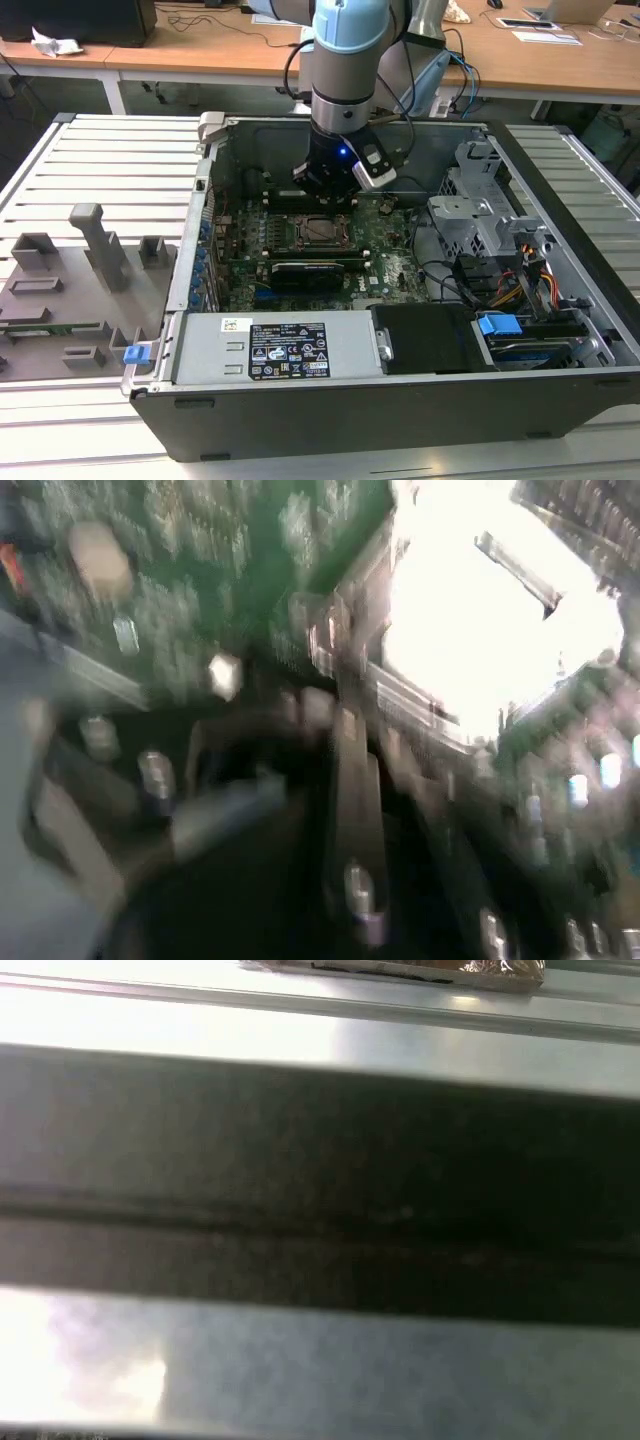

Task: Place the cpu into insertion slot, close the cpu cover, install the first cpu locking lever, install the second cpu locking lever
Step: 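Install the first cpu locking lever, then install the second cpu locking lever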

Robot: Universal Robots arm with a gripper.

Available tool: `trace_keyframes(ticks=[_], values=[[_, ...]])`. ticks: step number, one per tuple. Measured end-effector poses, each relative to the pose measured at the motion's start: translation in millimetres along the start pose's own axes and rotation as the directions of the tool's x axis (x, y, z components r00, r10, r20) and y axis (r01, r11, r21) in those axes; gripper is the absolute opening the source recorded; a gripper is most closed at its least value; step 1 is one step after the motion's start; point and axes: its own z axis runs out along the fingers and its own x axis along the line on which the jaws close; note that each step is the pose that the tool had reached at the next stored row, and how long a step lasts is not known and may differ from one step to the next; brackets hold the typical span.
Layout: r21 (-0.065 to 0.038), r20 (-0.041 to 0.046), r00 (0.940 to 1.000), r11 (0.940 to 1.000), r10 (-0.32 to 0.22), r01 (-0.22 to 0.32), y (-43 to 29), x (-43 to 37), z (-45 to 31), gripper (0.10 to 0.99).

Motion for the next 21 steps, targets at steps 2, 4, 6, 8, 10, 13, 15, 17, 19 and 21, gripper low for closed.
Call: trace_keyframes(ticks=[2, 4, 6, 8, 10, 13, 15, 17, 19, 21], values=[[0.001, -0.0006, 1.0, 1.0, 0.0, 0.0, -0.2, 0.1, -0.2, 0.106], [0.001, -0.0008, 1.0, 1.0, 0.0, 0.0, -0.2, 0.0, -0.7, 0.106], [0.001, -0.0006, 1.0, 1.0, 0.0, 0.0, 0.5, -0.2, -6.8, 0.106], [0.001, -0.0006, 1.0, 1.0, 0.0, 0.0, 0.2, -0.3, -8.7, 0.106], [0.001, -0.0006, 1.0, 1.0, 0.0, 0.0, -2.9, 0.0, -9.1, 0.106], [0.001, -0.0006, 1.0, 1.0, 0.0, 0.0, -6.0, 0.2, -9.4, 0.106], [0.001, -0.0006, 1.0, 1.0, 0.0, 0.0, -7.1, 0.3, -9.5, 0.106], [0.001, -0.0006, 1.0, 1.0, 0.0, 0.0, -8.2, 0.3, -9.6, 0.106], [0.001, -0.0006, 1.0, 1.0, 0.0, 0.0, -9.7, 0.5, -9.8, 0.106], [0.001, -0.0006, 1.0, 1.0, 0.0, 0.0, -11.6, 0.6, -10.0, 0.106]])
